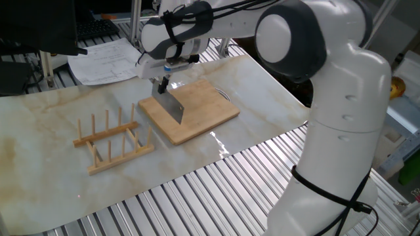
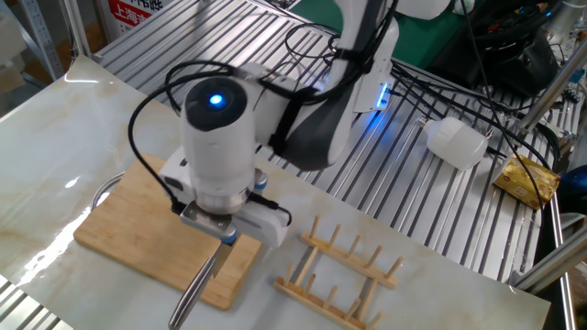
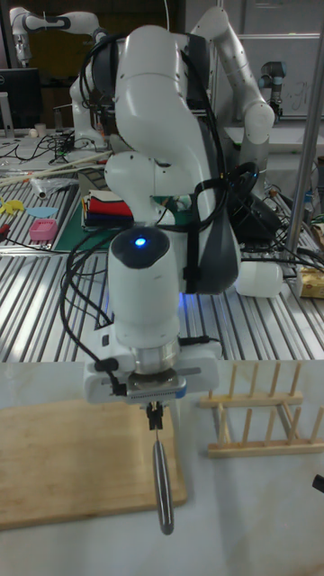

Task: Put the knife on the cutting board

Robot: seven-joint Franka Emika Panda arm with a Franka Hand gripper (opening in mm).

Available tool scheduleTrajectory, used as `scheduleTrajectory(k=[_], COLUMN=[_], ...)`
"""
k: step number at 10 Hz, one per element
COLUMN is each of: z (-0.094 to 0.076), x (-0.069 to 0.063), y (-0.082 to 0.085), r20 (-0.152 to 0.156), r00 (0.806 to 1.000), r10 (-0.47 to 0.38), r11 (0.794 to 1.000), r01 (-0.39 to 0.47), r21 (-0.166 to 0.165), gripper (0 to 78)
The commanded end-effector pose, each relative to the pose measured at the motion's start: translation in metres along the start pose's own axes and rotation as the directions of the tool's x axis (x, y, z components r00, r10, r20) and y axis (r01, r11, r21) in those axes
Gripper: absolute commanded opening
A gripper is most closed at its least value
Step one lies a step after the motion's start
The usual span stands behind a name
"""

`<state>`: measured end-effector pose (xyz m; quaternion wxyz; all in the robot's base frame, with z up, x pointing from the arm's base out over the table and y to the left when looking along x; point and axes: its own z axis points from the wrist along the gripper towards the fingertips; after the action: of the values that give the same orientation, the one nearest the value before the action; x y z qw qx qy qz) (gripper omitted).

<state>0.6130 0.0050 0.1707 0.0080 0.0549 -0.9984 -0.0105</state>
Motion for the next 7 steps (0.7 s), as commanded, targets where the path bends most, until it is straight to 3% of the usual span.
scheduleTrajectory(k=[1,4,7], z=[0.030,0.039,0.045], x=[-0.014,-0.017,-0.018], y=[-0.012,-0.014,-0.016], r20=[0.027,0.049,0.068], r00=[0.999,0.998,0.998], r10=[0.018,0.025,0.015], r11=[0.992,0.989,0.992], r01=[-0.015,-0.018,-0.006], r21=[-0.125,-0.148,-0.127], gripper=[1.2,1.2,1.2])
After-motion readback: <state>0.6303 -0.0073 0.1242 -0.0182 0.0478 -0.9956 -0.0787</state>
